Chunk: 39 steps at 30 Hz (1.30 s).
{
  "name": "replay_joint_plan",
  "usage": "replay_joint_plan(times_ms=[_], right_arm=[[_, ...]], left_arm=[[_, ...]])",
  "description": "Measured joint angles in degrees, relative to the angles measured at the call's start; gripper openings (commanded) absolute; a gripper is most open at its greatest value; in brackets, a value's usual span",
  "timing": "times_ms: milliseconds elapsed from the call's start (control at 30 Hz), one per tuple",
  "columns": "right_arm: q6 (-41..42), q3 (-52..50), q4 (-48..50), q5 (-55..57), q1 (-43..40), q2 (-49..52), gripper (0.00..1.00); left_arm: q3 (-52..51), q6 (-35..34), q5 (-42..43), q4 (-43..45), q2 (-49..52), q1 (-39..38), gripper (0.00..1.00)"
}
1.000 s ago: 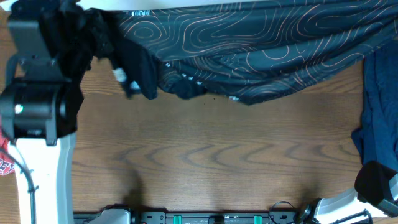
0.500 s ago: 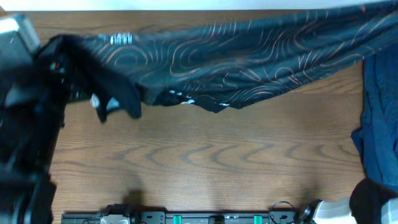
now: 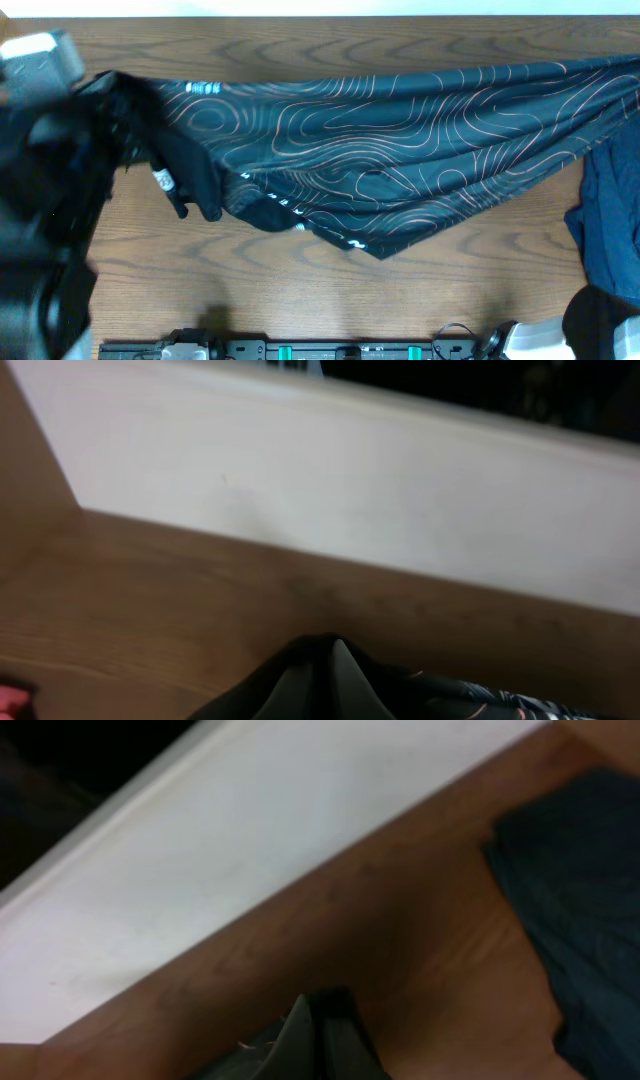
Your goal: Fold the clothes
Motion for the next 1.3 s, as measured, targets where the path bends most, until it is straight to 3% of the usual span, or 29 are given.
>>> replay_joint_plan(times_ms=[600, 867, 1133, 1167, 1200, 1233, 1300], right_arm=[[-0.02, -2.08, -2.99, 3.04, 7.78, 29.44, 0.01], [-0.02, -2.12, 1.57, 5.90, 13.03, 40.17, 0.01], [-0.70, -2.38, 9.11, 8.96, 14.78, 42.25, 0.01], [-0.70, -2.38, 9.77, 9.31, 14.69, 42.25, 0.13], [-0.57, -2.38, 10.08, 9.44, 14.53, 42.25, 0.56], [-0.50, -2.38, 10.27, 9.62, 14.32, 42.25, 0.76], [-0.81, -2.38, 10.29, 9.66, 13.68, 42.25, 0.84]], left_arm=[[0.13, 0.02, 7.85, 0.55, 40.96, -0.48, 0.06], [0.13, 0.02, 7.87, 4.81, 45.79, -1.86, 0.06], [0.13, 0.02, 7.87, 7.61, 45.79, -2.03, 0.06], [0.13, 0.02, 7.87, 7.61, 45.79, -2.03, 0.06], [0.13, 0.02, 7.87, 7.61, 45.79, -2.03, 0.06], [0.13, 0.02, 7.87, 7.63, 45.79, -2.03, 0.06], [0.13, 0.02, 7.87, 7.63, 45.79, -2.03, 0.06]])
